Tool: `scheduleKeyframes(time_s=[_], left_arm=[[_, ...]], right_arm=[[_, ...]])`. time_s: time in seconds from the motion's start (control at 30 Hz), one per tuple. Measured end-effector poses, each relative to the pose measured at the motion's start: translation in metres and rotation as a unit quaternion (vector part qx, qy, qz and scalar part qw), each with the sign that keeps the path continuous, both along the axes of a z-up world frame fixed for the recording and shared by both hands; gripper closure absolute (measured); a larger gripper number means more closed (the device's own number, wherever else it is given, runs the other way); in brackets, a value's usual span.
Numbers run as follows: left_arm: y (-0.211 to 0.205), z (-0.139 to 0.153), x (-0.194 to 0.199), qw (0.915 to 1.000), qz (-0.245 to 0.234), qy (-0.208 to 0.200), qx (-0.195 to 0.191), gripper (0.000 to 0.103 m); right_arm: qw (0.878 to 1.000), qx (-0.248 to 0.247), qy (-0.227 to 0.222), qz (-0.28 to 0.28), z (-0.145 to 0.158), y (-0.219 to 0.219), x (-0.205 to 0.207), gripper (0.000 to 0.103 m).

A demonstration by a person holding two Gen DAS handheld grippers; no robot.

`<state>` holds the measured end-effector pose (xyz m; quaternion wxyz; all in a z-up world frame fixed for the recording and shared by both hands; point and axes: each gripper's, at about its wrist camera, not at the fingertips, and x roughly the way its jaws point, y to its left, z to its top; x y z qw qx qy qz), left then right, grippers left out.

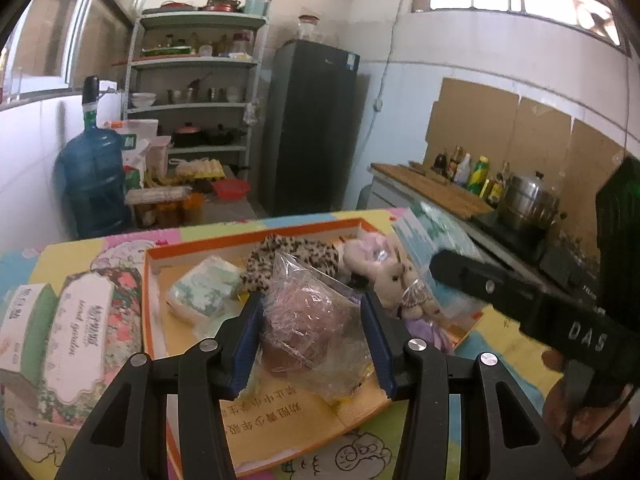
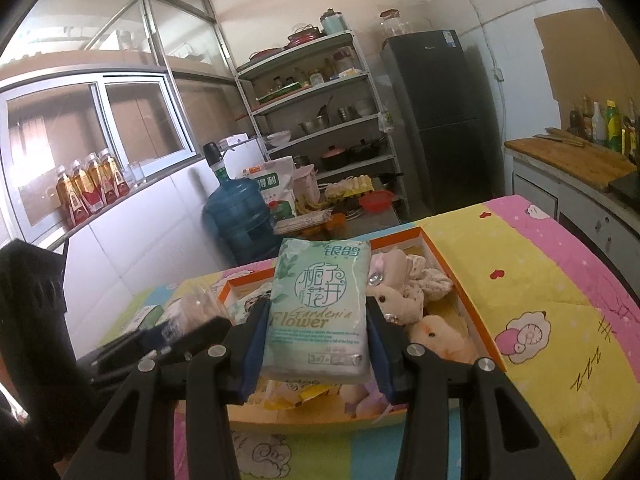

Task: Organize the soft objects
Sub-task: 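Carry the bread roll with left gripper while right gripper carries the tissue pack to the box, then open left gripper dropping bread roll into box while right gripper releases the tissue pack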

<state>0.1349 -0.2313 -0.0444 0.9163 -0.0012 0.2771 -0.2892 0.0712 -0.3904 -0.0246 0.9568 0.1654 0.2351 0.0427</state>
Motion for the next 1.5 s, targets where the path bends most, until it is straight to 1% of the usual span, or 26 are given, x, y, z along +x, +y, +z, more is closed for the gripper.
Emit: scheduleKeyframes(time_s=[0.13,0.27,0.5,0.57,0.6,0.63,0.77,0.93,1.03,1.23,1.33,1.47,1.5], left_arm=[[-0.003,-0.011,0.007,0.9998,0.003,0.016,0.012,0.053],[-0.006,-0.026,0.018,0.9985,0.006,0.040,0.036,0.053],[0.004,-0.034,0.028,0.9981,0.017,0.046,0.038,0.053],[0.009,-0.040,0.035,0.9972,0.021,0.061,0.038,0.053],[0.013,-0.043,0.039,0.9963,0.022,0.076,0.032,0.053],[0.016,-0.044,0.042,0.9959,0.022,0.084,0.025,0.053],[0.015,-0.045,0.043,0.9963,0.019,0.079,0.030,0.053],[0.017,-0.044,0.045,0.9962,0.019,0.082,0.023,0.051],[0.013,-0.045,0.045,0.9961,0.013,0.083,0.029,0.049],[0.011,-0.042,0.041,0.9962,0.008,0.081,0.033,0.046],[0.012,-0.039,0.038,0.9966,0.009,0.076,0.032,0.040],[0.013,-0.033,0.033,0.9972,0.010,0.067,0.032,0.030],[0.014,-0.032,0.031,0.9974,0.011,0.063,0.033,0.029]], right_arm=[[1.000,-0.004,0.006,0.007,-0.003,-0.001,0.009,0.057],[1.000,-0.009,0.009,0.025,-0.006,0.005,0.020,0.057],[0.997,-0.017,0.025,0.065,-0.016,0.019,0.043,0.057],[0.997,-0.023,0.032,0.069,-0.019,0.024,0.049,0.057],[0.996,-0.028,0.037,0.070,-0.021,0.026,0.053,0.057],[0.996,-0.032,0.041,0.070,-0.022,0.028,0.056,0.057],[0.995,-0.049,0.055,0.070,-0.030,0.035,0.067,0.057],[0.994,-0.054,0.069,0.071,-0.038,0.039,0.074,0.057],[0.994,-0.053,0.070,0.069,-0.040,0.039,0.075,0.055],[0.996,-0.031,0.062,0.063,-0.040,0.031,0.074,0.054],[0.996,-0.026,0.057,0.062,-0.038,0.028,0.073,0.052],[0.996,-0.016,0.057,0.070,-0.038,0.027,0.073,0.043],[0.996,-0.015,0.057,0.070,-0.038,0.027,0.073,0.041]])
